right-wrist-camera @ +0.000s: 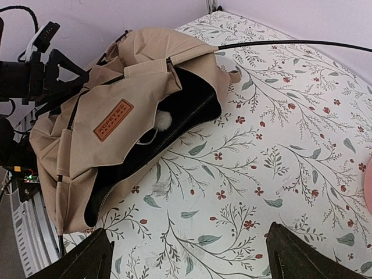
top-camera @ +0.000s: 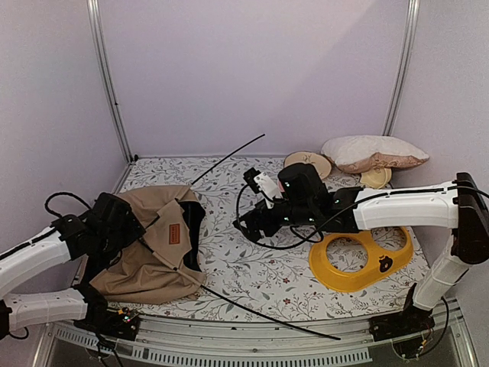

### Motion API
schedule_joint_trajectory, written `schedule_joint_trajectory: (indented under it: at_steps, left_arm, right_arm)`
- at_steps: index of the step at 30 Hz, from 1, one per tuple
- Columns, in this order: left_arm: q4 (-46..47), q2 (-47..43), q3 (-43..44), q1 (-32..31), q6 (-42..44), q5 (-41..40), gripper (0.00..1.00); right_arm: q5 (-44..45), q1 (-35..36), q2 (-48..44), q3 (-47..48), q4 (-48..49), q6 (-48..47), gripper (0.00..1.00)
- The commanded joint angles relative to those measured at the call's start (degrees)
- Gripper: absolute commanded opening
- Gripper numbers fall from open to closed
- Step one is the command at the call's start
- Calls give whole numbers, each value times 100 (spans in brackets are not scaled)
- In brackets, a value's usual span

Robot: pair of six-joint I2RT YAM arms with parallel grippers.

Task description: Set up the pet tent

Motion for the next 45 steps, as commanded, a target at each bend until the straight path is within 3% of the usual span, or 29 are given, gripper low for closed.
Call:
schedule_joint_trajectory:
  at_steps: [1,8,19,22,26,29,39,43,45]
  left_arm:
    - [232,217,148,329,-67,-286,87]
    - [1225,584,191,1280,492,466,76]
    - [1412,1350,409,1494,514,388,48]
    - [1312,1493,426,1505,367,364,48]
    - [1301,1557,347,1503,205,341,58]
    - [1485,1676,321,1535,264,375,56]
    - [1988,2177,444,1595,569,583,35]
    - [2160,2266,471,1602,667,742,0]
    - [2224,2289,524,1596,763,850,0]
  right_arm:
    - [185,14,-46,87,-69,-100,94]
    - [244,9,-87,-21,-75,-99,93]
    - [283,10,-132,-57,-151,-160,93]
    - [301,13,-143,-57,-202,-170,93]
    - [373,12,-175,-66,-252,-192,93]
    - [382,11,-167,-54,-269,-196,93]
    - [491,13,-219,-75,-368,-193,93]
    - [557,7,-271,-105,-386,-179,93]
    - [600,12,-280,-114,-397,-172,93]
